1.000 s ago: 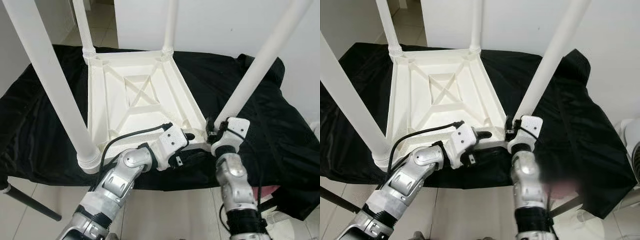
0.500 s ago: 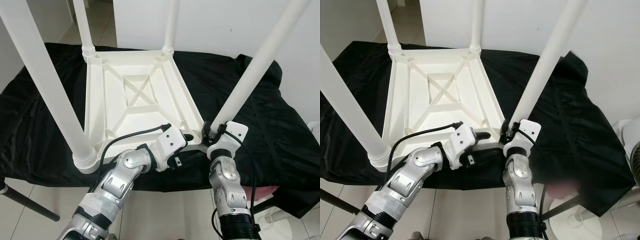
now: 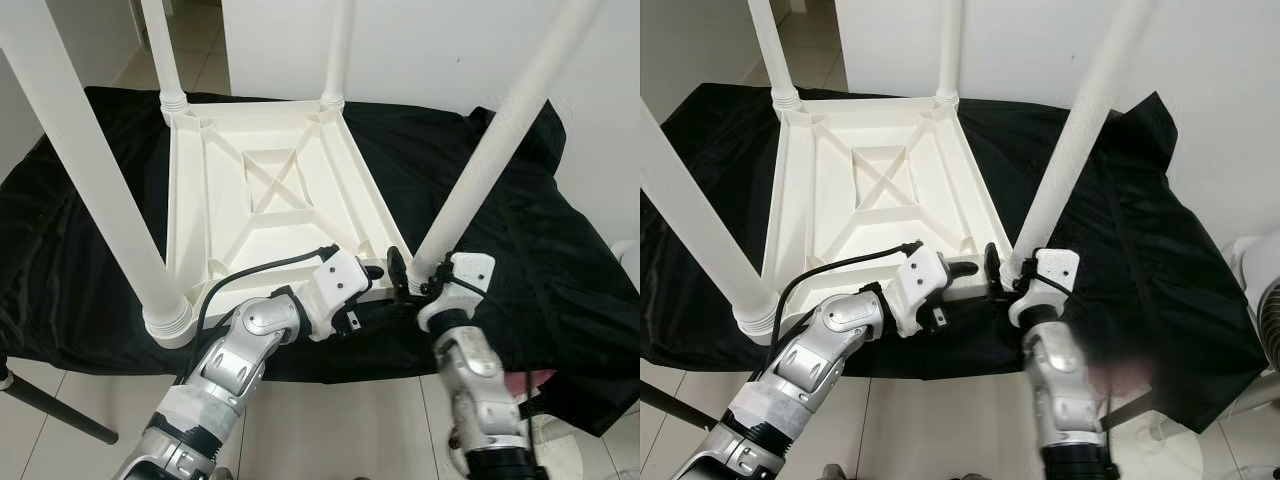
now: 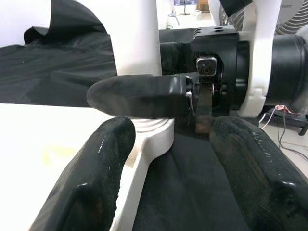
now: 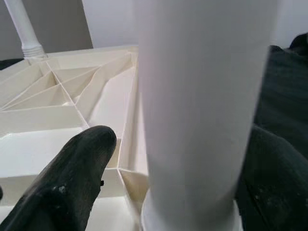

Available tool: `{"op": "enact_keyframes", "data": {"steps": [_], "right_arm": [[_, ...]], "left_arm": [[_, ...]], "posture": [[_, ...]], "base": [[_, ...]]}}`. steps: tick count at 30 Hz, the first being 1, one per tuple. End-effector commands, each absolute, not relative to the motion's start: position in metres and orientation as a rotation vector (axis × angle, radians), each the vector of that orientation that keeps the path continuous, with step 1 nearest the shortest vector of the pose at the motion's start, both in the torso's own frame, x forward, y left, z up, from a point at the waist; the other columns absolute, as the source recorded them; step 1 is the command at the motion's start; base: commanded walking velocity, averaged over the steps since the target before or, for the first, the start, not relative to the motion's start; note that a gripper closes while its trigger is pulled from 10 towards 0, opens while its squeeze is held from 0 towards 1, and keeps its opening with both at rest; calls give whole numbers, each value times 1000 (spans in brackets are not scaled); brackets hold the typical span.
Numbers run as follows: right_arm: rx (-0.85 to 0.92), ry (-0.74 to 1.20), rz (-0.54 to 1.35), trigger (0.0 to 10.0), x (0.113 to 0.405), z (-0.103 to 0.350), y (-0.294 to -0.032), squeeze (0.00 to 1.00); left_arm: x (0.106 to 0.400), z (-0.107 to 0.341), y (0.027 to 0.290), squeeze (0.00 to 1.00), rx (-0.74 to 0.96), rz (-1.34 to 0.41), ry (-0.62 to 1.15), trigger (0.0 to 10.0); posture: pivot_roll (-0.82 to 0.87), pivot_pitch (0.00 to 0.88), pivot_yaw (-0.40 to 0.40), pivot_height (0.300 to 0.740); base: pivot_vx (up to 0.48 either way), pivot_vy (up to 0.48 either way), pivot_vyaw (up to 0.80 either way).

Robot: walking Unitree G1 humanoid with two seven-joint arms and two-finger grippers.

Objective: Building children table

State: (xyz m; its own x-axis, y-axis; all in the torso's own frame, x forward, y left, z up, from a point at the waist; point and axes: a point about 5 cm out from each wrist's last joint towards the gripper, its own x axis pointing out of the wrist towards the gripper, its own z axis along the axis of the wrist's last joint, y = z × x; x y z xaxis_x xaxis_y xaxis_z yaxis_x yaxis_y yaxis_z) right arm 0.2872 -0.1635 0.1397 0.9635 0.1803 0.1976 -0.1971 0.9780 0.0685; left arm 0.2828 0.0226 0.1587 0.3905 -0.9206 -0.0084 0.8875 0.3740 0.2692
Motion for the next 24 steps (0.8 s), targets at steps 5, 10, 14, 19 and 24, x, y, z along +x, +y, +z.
{"op": "enact_keyframes", "data": {"steps": [5,10,14,19,24], "right_arm": [[70,-189,247,10000,290,137,-173,0],[29,-180,337,10000,296,137,-179,0],[12,-173,385,10000,299,138,-180,0],[-42,-143,493,2784,312,139,-181,0],[-65,-100,527,0,315,131,-184,0]], "left_arm": [[280,155,22,0,248,-1148,-140,10000],[279,154,20,0,262,-1153,-138,10000],[278,154,20,0,265,-1156,-138,10000],[278,154,19,0,267,-1157,-138,10000],[278,156,19,0,269,-1147,-140,10000]], "posture": [[-26,61,-63,740],[-21,65,-63,740],[-19,66,-62,740],[-13,70,-61,740],[-3,78,-68,740]], "base": [[0,0,0],[0,0,0],[0,0,0],[0,0,0],[0,0,0]]}}
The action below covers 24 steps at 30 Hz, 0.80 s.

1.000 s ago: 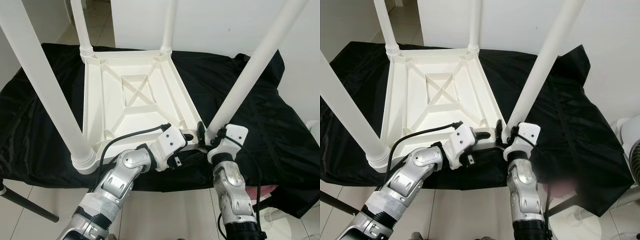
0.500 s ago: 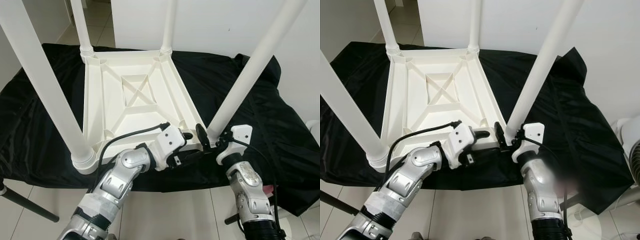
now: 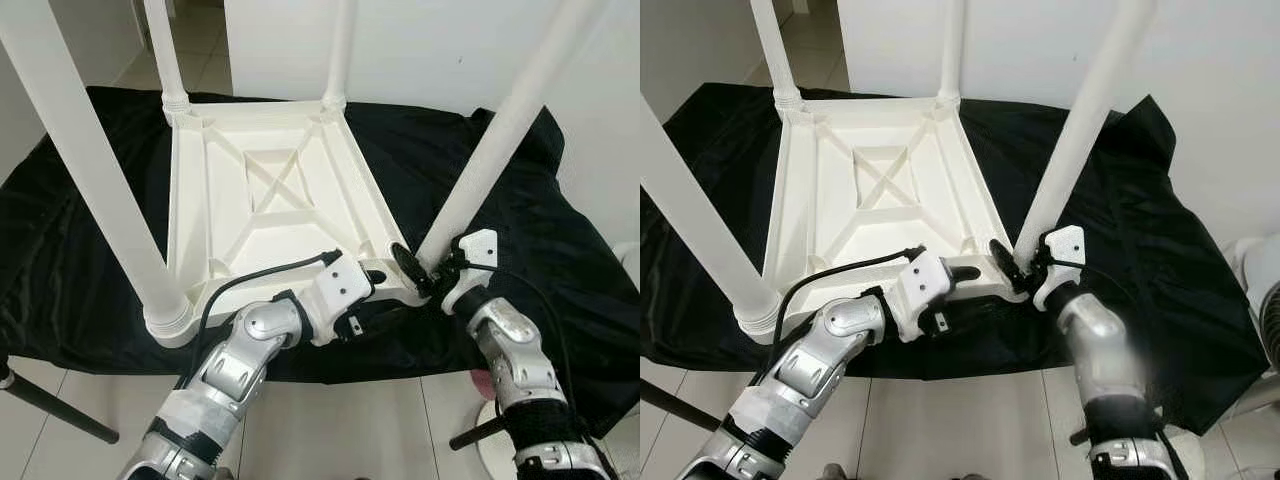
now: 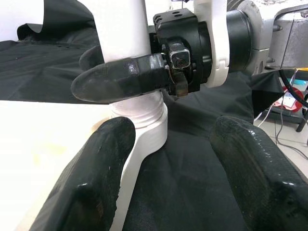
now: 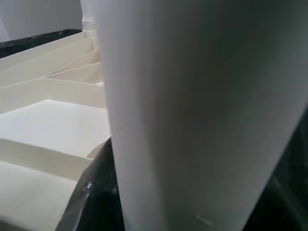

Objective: Building children table

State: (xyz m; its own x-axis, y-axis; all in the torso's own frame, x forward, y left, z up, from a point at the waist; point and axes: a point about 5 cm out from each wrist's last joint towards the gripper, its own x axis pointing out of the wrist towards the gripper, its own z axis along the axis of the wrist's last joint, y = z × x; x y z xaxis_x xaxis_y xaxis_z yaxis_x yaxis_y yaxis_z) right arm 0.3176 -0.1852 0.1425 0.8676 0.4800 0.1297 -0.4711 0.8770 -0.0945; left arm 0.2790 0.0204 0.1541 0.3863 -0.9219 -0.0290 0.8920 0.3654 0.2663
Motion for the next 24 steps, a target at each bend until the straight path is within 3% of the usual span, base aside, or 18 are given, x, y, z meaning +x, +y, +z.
{"op": "enact_keyframes", "data": {"steps": [1,6,7,14,19,24], "right_arm": [[-65,-99,530,0,315,130,-185,0],[-60,-92,534,0,315,127,-188,0],[-52,-89,527,10000,314,127,-188,0],[-27,-90,481,10000,314,127,-186,0],[29,-54,275,10000,314,126,-177,0],[71,-39,196,10000,314,125,-174,0]], "left_arm": [[278,156,19,0,269,-1145,-140,10000],[278,156,19,0,268,-1142,-140,10000],[278,156,19,0,267,-1143,-140,10000],[278,156,18,0,268,-1145,-139,10000],[277,156,17,0,266,-1150,-137,10000],[276,156,17,0,264,-1151,-136,10000]], "posture": [[-4,78,-67,740],[-7,81,-65,740],[-9,82,-64,740],[-16,86,-62,740],[-19,90,-62,740],[-21,90,-59,740]], "base": [[0,0,0],[0,0,0],[0,0,0],[0,0,0],[0,0,0],[0,0,0]]}}
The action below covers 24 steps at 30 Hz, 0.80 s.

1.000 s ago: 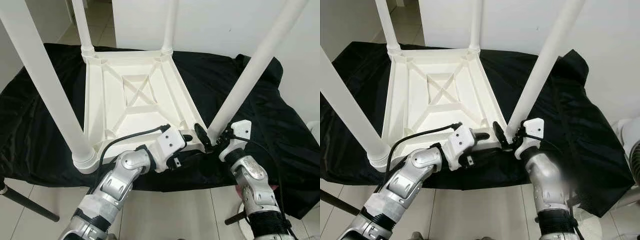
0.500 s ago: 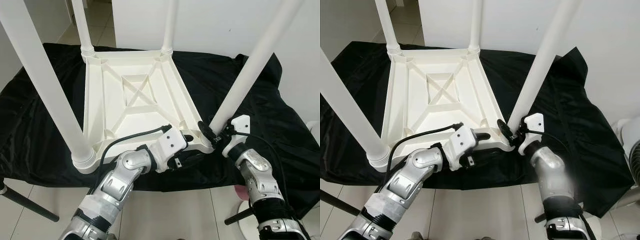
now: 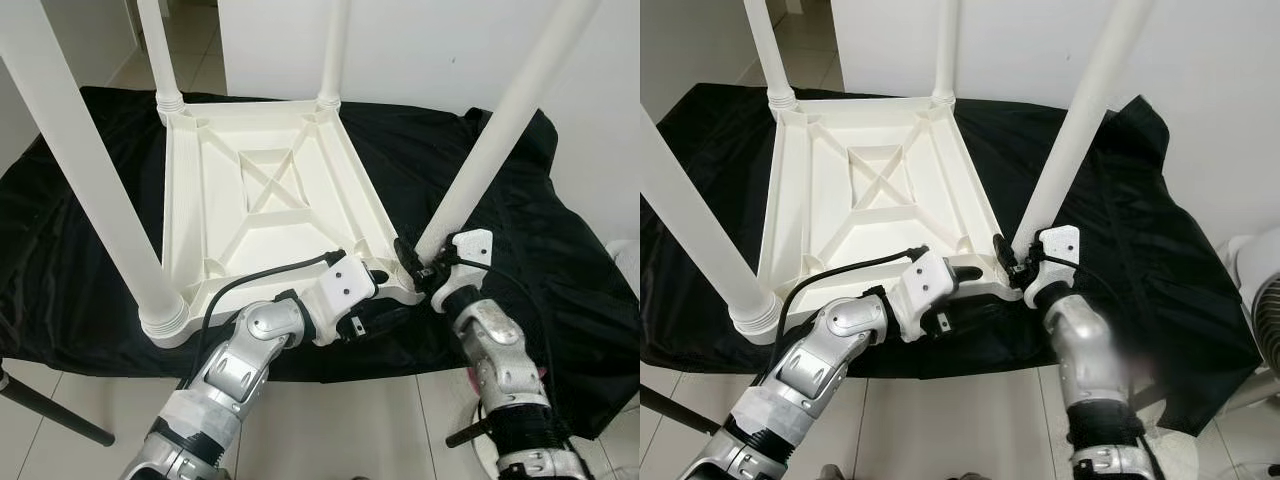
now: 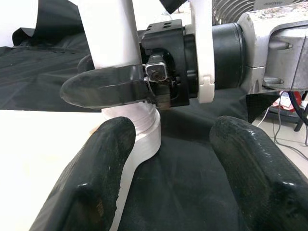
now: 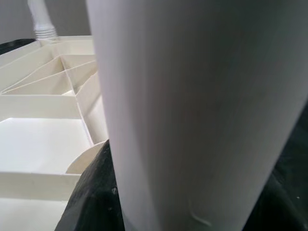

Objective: Building children table

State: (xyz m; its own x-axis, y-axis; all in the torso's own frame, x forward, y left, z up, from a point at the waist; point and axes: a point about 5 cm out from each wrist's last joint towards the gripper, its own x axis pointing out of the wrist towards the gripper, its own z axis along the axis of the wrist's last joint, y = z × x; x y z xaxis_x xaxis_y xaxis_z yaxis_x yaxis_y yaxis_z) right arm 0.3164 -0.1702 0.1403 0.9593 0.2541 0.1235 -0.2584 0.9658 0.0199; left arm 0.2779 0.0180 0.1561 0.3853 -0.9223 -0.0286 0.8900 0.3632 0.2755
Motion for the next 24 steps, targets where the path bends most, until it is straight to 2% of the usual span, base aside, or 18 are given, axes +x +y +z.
{"op": "enact_keyframes", "data": {"steps": [1,7,9,12,16,23,24], "right_arm": [[82,-36,151,10000,313,125,-171,0],[149,-51,-36,10000,311,128,-155,0],[149,-51,-36,10000,311,128,-155,0],[207,-72,-202,10000,309,133,-148,0],[249,-80,-314,10000,307,137,-141,0],[231,-86,-303,10000,307,141,-142,0],[236,-99,-285,10000,307,143,-142,494]], "left_arm": [[276,155,16,0,263,-1152,-135,10000],[277,156,16,0,263,-1154,-135,10000],[277,156,16,0,263,-1154,-135,10000],[277,156,16,0,262,-1155,-134,10000],[276,156,14,0,258,-1155,-133,10000],[275,155,12,0,249,-1153,-133,10000],[275,156,12,0,247,-1151,-133,10000]], "posture": [[-20,90,-58,740],[-22,88,-55,740],[-22,88,-55,740],[-23,88,-56,740],[-23,89,-58,740],[-22,89,-67,740],[-22,90,-68,740]], "base": [[0,0,0],[0,0,0],[0,0,0],[0,0,0],[0,0,0],[0,0,0],[0,0,0]]}}
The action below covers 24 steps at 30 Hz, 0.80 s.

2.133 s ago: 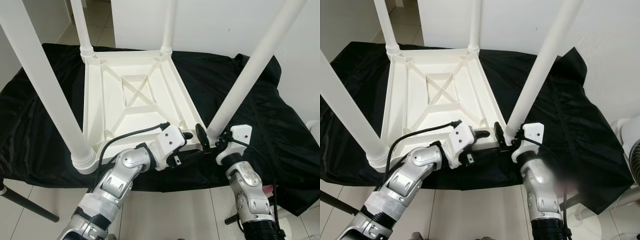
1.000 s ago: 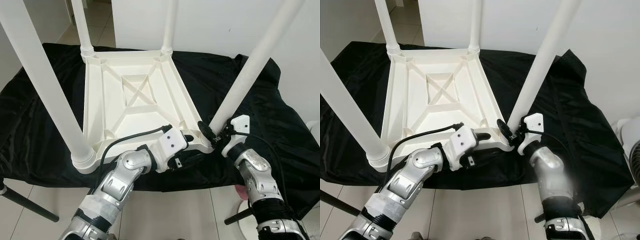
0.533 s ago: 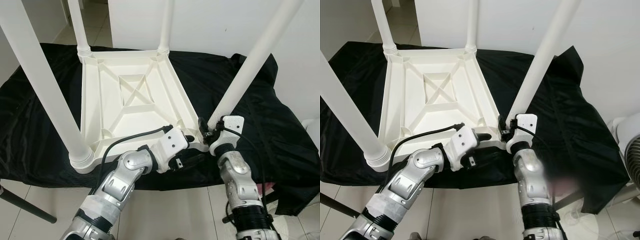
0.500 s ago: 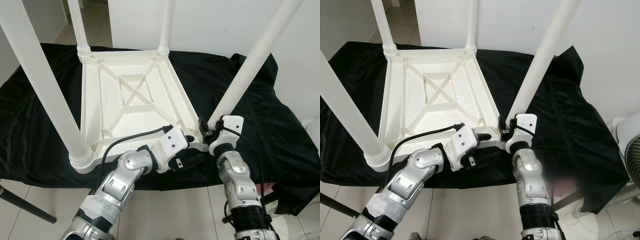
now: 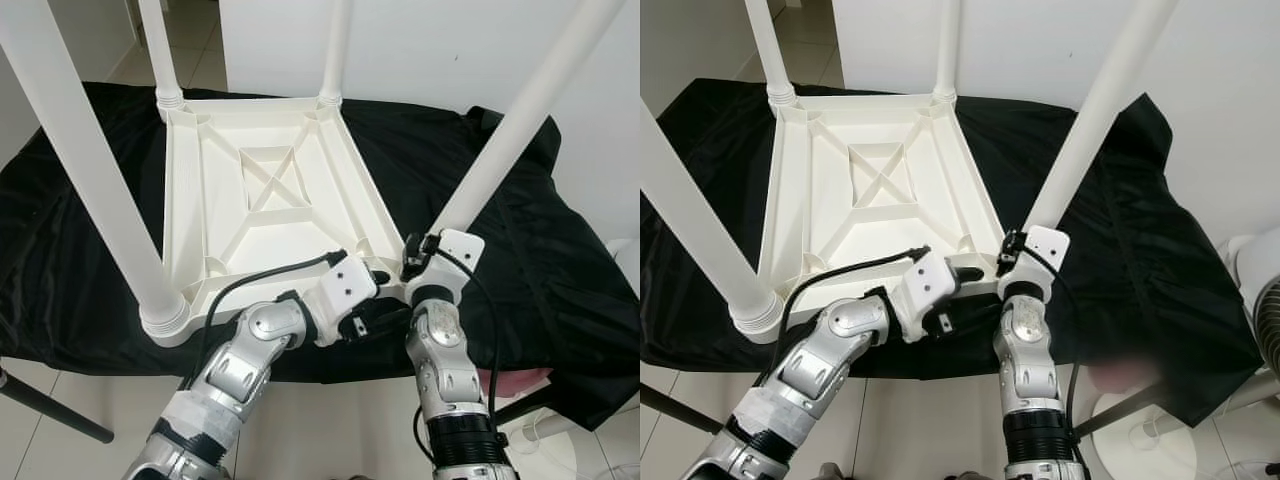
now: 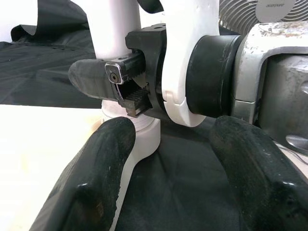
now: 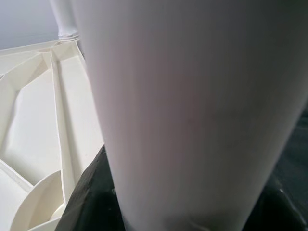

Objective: Building children table

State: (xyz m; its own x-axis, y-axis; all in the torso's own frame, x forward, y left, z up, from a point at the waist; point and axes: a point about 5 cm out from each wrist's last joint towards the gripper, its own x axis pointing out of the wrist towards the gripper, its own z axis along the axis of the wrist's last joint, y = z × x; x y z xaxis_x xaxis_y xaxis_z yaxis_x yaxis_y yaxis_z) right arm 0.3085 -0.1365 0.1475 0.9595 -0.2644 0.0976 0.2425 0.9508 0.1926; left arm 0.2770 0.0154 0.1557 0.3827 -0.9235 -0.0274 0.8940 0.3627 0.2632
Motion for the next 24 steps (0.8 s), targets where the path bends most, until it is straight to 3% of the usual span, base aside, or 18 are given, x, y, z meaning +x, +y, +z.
{"op": "enact_keyframes", "data": {"steps": [1,8,9,10,11,24], "right_arm": [[252,-111,-248,10000,306,144,-140,1000],[216,-165,-178,10000,302,151,-138,1000],[180,-184,-152,10000,300,152,-142,373],[180,-184,-152,10000,300,152,-142,373],[162,-192,-115,10000,297,151,-146,0],[109,-223,104,10000,283,145,-167,0]], "left_arm": [[275,156,12,0,246,-1149,-133,10000],[275,155,12,0,243,-1147,-133,10000],[274,154,12,0,252,-1147,-128,10000],[274,154,12,0,252,-1147,-128,10000],[274,153,11,0,260,-1146,-125,10000],[275,152,19,0,275,-1152,-117,10000]], "posture": [[-22,90,-69,740],[-26,91,-71,740],[-30,91,-73,740],[-30,91,-73,740],[-31,92,-75,740],[-38,86,-68,740]], "base": [[0,0,0],[0,0,0],[0,0,0],[0,0,0],[0,0,0],[0,0,0]]}}
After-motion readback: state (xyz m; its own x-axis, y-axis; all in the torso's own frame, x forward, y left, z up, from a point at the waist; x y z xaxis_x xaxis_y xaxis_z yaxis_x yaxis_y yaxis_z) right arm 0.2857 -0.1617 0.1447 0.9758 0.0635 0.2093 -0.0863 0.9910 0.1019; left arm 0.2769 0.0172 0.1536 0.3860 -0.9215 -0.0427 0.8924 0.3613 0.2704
